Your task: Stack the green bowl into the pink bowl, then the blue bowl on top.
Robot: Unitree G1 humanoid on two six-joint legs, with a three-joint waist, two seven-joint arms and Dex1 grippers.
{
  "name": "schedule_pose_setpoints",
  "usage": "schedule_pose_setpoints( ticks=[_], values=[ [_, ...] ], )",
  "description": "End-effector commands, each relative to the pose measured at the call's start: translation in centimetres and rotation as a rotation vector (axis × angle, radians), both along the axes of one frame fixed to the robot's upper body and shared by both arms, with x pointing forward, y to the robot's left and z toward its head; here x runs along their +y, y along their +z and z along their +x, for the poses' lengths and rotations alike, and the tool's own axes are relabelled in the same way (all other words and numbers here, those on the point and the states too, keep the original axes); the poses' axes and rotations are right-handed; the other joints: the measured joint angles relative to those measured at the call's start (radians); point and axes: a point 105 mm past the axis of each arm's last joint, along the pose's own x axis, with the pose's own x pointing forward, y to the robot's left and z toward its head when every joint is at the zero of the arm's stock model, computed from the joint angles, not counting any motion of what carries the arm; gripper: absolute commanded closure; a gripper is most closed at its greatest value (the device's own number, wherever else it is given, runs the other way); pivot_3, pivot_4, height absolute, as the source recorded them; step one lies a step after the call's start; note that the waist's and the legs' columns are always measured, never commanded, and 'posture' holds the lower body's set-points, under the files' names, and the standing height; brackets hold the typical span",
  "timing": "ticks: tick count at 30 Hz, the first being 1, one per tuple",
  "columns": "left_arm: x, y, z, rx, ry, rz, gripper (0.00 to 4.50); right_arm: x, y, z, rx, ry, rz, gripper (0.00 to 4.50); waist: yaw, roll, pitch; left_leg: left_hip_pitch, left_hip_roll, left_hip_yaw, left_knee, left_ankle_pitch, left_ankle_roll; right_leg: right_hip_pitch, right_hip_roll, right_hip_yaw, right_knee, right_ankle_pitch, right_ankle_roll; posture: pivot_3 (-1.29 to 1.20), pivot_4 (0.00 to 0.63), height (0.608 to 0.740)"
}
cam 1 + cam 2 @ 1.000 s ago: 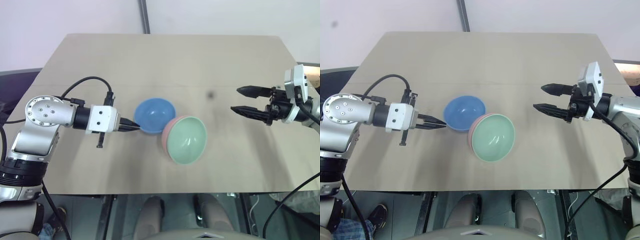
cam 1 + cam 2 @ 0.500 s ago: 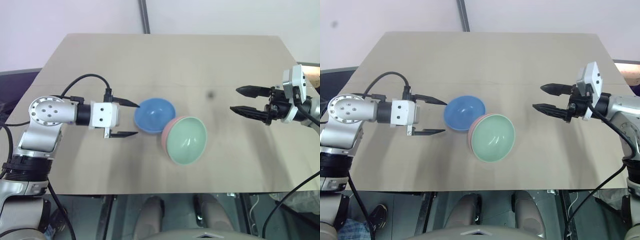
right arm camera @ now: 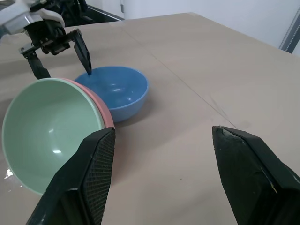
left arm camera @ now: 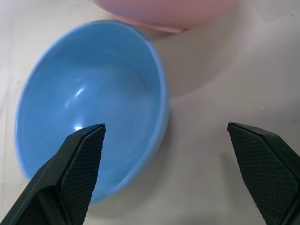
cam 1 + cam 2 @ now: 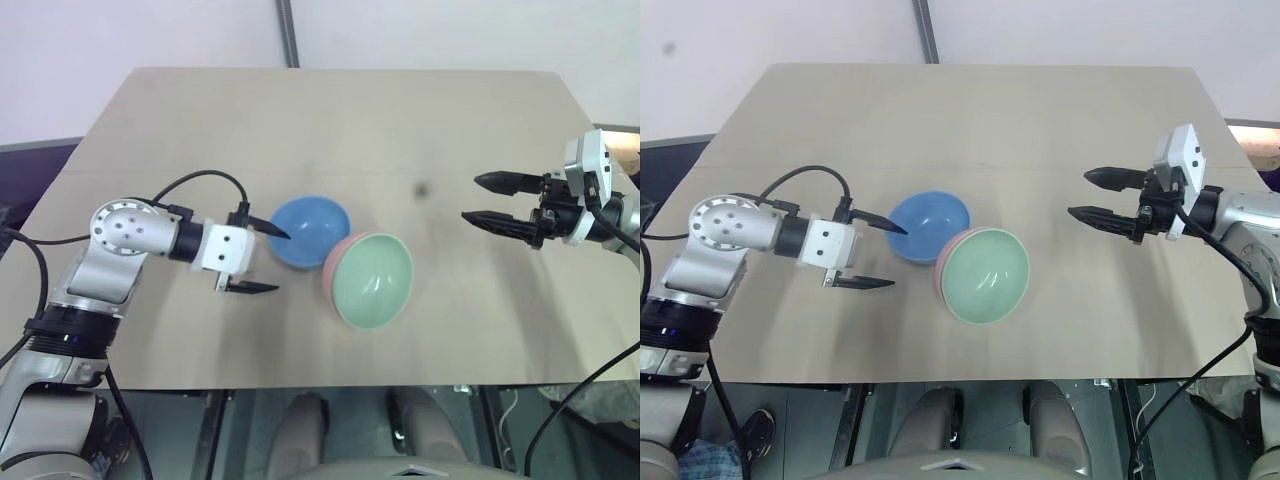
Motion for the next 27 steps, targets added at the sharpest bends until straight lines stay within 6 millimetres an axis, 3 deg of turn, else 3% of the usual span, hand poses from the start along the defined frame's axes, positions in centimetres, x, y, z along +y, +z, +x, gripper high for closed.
schedule_pose_setpoints(
  ticks=[1, 10, 11, 22, 27],
  values=[
    [-0.1, 0.3, 1.1, -0.063, 0.011, 0.013, 0.07, 0.2, 1.1, -0.3, -0.061, 0.008, -0.002, 0.91, 0.0, 0.0, 0.0, 0.0, 0.0, 0.0, 0.0, 0.0, 0.0, 0.0, 0.0, 0.0, 0.0, 0.0, 0.0, 0.0, 0.15, 0.74],
    [0.3, 0.5, 2.0, -0.077, 0.025, 0.031, 4.23, 0.0, 1.0, -0.4, -0.061, -0.003, -0.002, 0.91, -0.003, 0.0, 0.0, 0.0, 0.0, 0.0, 0.0, 0.0, 0.0, 0.0, 0.0, 0.0, 0.0, 0.0, 0.0, 0.0, 0.15, 0.74],
    [0.4, 0.4, 1.8, -0.065, 0.021, 0.04, 4.46, 0.0, 1.0, -0.4, -0.061, -0.004, -0.002, 0.91, -0.003, 0.0, 0.0, 0.0, 0.0, 0.0, 0.0, 0.0, 0.0, 0.0, 0.0, 0.0, 0.0, 0.0, 0.0, 0.0, 0.15, 0.74],
    [0.8, 2.0, 0.5, -0.077, -0.014, 0.048, 4.46, 0.2, 0.8, -0.1, -0.055, 0.004, -0.003, 0.91, -0.002, 0.0, 0.0, 0.0, 0.0, 0.0, 0.0, 0.0, 0.0, 0.0, 0.0, 0.0, 0.0, 0.0, 0.0, 0.0, 0.15, 0.74],
    [1.2, 4.4, 0.9, -0.124, 0.007, 0.058, 4.46, 0.4, 0.7, -0.2, -0.055, 0.016, 0.0, 0.91, -0.002, 0.0, 0.0, 0.0, 0.0, 0.0, 0.0, 0.0, 0.0, 0.0, 0.0, 0.0, 0.001, 0.0, 0.0, 0.0, 0.15, 0.74]
  ],
)
